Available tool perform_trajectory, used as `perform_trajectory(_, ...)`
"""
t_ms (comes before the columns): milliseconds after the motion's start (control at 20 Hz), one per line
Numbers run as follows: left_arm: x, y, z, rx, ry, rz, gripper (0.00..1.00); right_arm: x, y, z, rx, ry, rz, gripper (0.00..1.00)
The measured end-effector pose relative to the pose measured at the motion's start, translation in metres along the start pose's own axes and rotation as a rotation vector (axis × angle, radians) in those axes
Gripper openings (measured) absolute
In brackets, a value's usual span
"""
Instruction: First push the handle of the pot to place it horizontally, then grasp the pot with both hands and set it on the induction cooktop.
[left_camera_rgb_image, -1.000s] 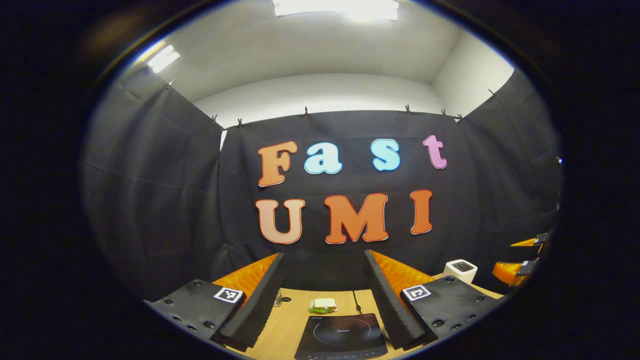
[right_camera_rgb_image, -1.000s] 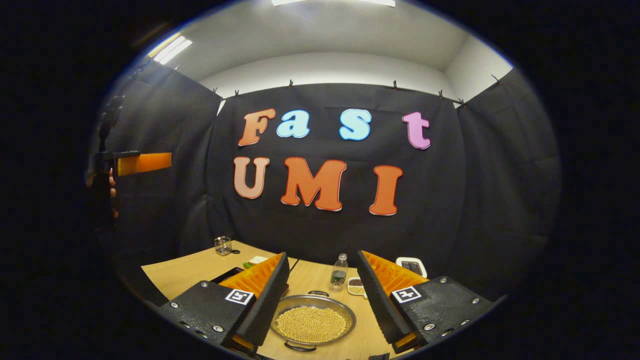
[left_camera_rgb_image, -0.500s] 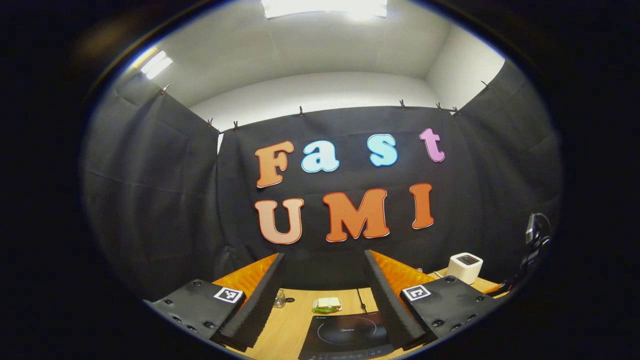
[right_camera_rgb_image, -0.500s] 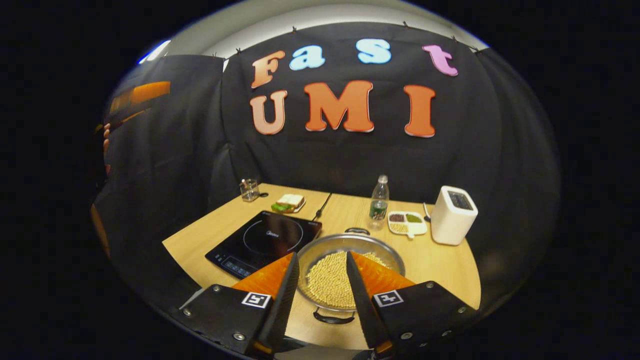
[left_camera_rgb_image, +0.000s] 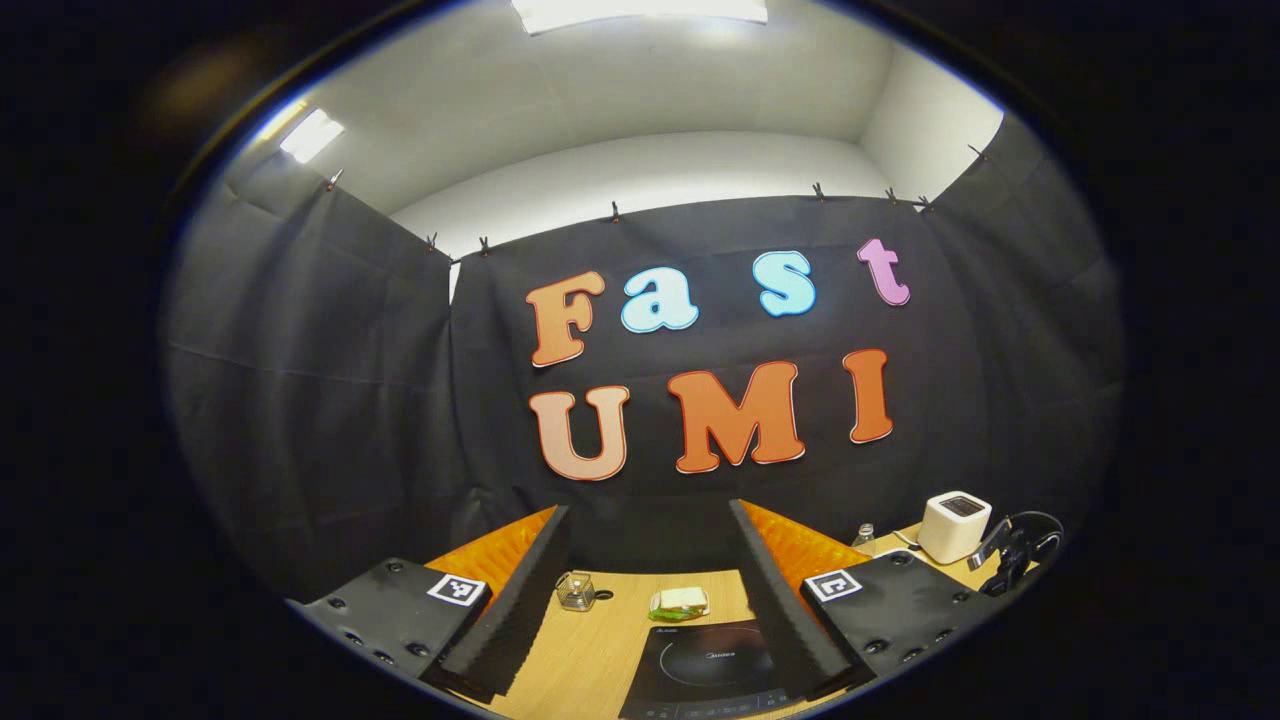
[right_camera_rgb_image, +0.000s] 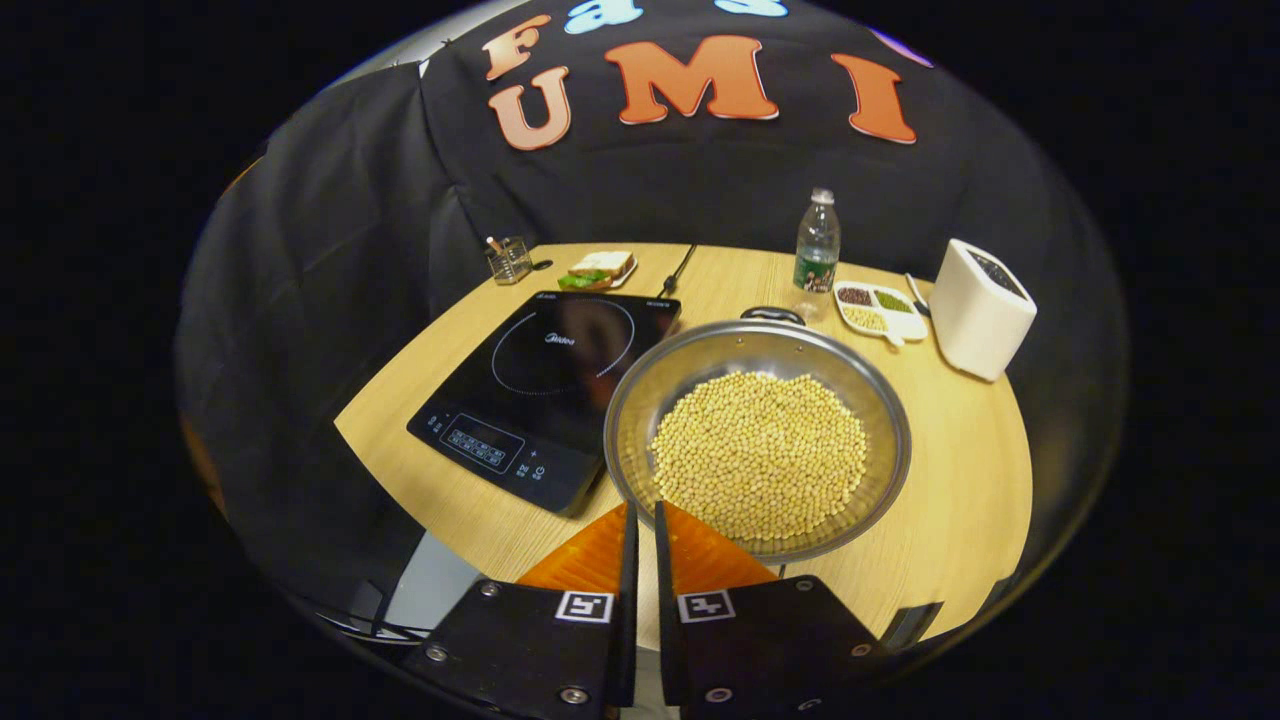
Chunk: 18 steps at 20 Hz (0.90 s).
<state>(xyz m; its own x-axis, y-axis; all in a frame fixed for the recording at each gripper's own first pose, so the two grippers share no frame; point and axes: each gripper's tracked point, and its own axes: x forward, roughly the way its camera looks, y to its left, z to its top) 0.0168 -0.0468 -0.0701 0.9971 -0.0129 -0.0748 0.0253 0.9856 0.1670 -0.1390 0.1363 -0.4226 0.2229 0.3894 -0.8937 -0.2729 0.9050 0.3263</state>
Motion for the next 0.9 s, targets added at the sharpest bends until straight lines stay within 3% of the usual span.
perform_trajectory(150,0.004,0.001,0.001,0.010,0.002,0.002,1.00,0.012,0.010,-0.017,0.057,0.115,0.053,0.00)
perform_trajectory(400,0.007,-0.001,-0.002,0.003,0.007,-0.008,1.00,0.031,0.023,-0.031,0.084,0.221,0.094,0.00)
perform_trajectory(900,0.014,0.013,-0.027,-0.002,0.067,0.016,1.00,0.064,0.007,-0.051,0.179,0.319,0.061,0.00)
